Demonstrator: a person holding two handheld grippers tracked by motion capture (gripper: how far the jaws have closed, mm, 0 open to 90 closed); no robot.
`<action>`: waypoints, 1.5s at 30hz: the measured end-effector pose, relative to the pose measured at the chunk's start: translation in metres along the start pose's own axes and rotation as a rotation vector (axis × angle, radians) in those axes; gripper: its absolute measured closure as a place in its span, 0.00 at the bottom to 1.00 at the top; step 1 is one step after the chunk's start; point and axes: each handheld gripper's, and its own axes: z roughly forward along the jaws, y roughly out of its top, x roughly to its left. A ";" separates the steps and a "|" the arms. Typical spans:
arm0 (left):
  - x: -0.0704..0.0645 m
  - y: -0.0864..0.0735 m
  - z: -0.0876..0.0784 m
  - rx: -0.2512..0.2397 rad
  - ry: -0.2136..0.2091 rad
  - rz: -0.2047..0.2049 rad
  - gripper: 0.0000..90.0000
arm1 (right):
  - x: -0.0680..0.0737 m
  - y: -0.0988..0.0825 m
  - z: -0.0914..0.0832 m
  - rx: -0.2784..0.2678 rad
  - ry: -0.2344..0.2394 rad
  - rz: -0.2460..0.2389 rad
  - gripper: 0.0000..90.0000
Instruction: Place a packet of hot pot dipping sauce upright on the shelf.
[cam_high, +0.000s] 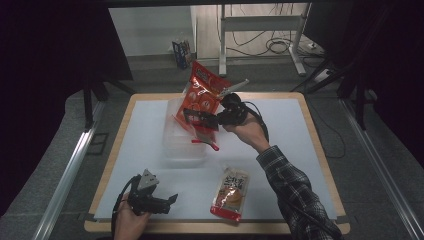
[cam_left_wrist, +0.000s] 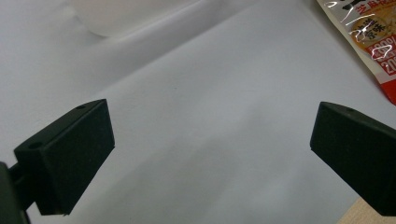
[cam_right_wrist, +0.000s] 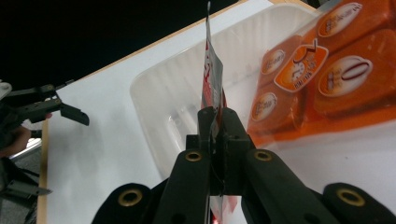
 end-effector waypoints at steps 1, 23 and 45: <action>0.000 0.000 0.000 -0.001 0.000 -0.001 0.00 | 0.000 0.002 0.003 0.003 0.001 -0.004 0.98; 0.001 -0.001 0.000 0.003 0.000 -0.001 0.00 | 0.018 0.030 0.052 -0.015 0.017 -0.038 0.98; 0.001 -0.002 0.001 0.013 -0.001 -0.002 0.00 | -0.001 -0.010 0.070 0.033 -0.019 0.014 0.98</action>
